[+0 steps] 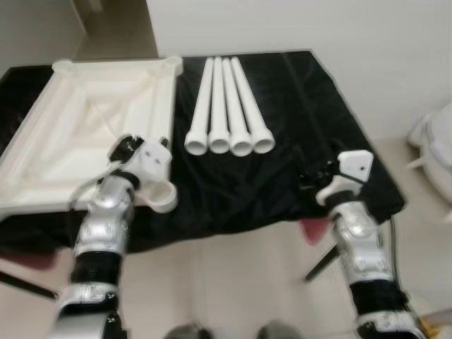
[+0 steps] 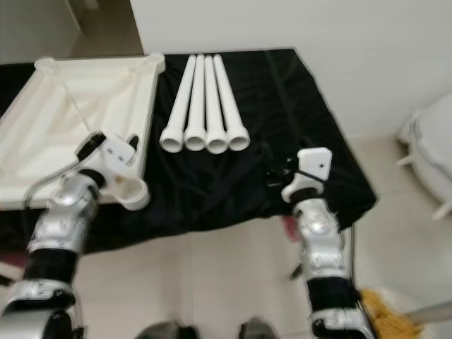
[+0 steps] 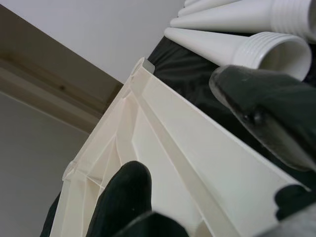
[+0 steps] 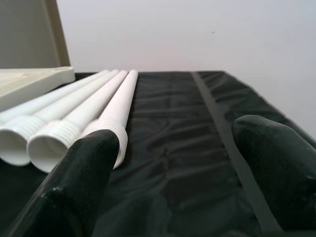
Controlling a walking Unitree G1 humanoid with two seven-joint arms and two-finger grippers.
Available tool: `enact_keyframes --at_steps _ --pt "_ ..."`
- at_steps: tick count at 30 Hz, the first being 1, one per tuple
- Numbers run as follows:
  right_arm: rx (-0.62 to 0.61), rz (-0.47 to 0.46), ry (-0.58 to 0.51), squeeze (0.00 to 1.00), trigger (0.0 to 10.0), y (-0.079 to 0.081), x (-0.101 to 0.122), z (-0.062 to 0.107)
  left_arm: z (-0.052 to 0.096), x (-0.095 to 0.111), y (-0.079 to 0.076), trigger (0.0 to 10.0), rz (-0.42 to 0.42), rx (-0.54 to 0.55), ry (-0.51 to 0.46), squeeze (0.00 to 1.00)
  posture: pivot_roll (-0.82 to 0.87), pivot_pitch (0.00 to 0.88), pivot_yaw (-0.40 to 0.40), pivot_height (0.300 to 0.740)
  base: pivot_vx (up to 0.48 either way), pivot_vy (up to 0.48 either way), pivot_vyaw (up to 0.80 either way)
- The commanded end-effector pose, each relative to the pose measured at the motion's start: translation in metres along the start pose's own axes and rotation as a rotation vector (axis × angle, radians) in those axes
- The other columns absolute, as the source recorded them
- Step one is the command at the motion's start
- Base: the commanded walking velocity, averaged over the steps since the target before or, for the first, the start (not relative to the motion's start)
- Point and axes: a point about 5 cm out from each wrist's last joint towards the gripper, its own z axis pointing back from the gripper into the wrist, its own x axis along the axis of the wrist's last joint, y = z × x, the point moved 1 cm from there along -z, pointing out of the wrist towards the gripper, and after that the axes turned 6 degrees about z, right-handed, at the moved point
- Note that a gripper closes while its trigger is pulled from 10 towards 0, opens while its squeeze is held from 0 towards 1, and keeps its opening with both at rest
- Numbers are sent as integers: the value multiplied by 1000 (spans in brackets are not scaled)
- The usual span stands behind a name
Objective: Building children table
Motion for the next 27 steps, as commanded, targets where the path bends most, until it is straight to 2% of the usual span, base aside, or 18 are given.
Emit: enact_keyframes --at_steps 1,7,14,27 --pt "2 -1 -12 0 10000 2 3 -2 0 3 4 10000 -14 8 -2 0 -88 44 56 740 0 0 0" --pt "0 2 -13 0 10000 1 3 -2 -2 7 4 10000 -33 5 -13 0 -87 39 54 740 0 0 0" --pt "-9 4 -17 0 10000 0 4 -5 -7 16 -2 10000 -95 -35 -50 0 -86 33 47 740 0 0 0" --pt "-19 6 -28 0 10000 -2 6 -13 -12 21 -1 10000 -133 -31 -62 0 -80 34 56 740 0 0 0"
